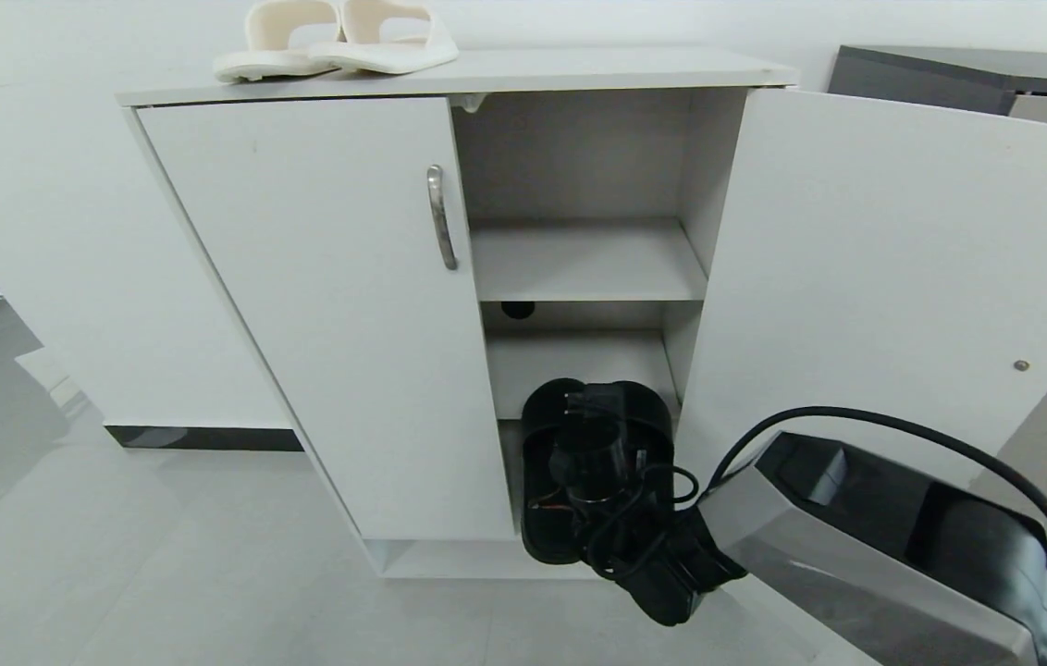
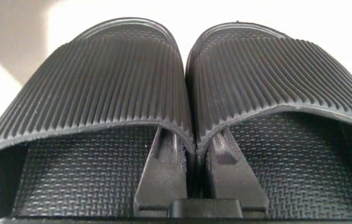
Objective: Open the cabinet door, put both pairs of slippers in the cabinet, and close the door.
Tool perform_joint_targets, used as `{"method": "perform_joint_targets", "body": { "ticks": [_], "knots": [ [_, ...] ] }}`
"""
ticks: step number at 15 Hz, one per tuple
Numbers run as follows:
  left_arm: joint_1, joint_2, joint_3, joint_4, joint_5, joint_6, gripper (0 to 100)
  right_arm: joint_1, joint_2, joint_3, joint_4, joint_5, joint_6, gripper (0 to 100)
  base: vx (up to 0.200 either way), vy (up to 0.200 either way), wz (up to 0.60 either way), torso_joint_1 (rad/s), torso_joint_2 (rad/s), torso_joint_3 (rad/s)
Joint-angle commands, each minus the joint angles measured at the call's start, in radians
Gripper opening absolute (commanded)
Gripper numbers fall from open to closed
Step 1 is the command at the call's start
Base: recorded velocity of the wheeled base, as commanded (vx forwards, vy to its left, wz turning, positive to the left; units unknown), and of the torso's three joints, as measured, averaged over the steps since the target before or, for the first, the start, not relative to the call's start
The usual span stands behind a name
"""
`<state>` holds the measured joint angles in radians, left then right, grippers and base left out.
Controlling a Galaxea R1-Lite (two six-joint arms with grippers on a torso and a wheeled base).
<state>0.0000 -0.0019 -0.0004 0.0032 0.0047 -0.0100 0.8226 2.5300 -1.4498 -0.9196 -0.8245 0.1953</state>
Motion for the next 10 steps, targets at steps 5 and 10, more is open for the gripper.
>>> {"method": "perform_joint_targets", "body": {
  "ticks": [5, 10],
  "knots": [
    [0.000, 0.002, 0.000, 0.000, 0.000, -0.002, 0, -0.028, 0.069, -0.020, -0.171, 0.082, -0.103, 0, 0.000, 0.120, 0.00, 0.002, 0.00, 0.000],
    [0.002, 0.002, 0.000, 0.000, 0.000, -0.005, 0, -0.086, 0.070, 0.031, -0.162, 0.074, -0.105, 0, 0.000, 0.000, 0.00, 0.000, 0.00, 0.000]
  ]
}}
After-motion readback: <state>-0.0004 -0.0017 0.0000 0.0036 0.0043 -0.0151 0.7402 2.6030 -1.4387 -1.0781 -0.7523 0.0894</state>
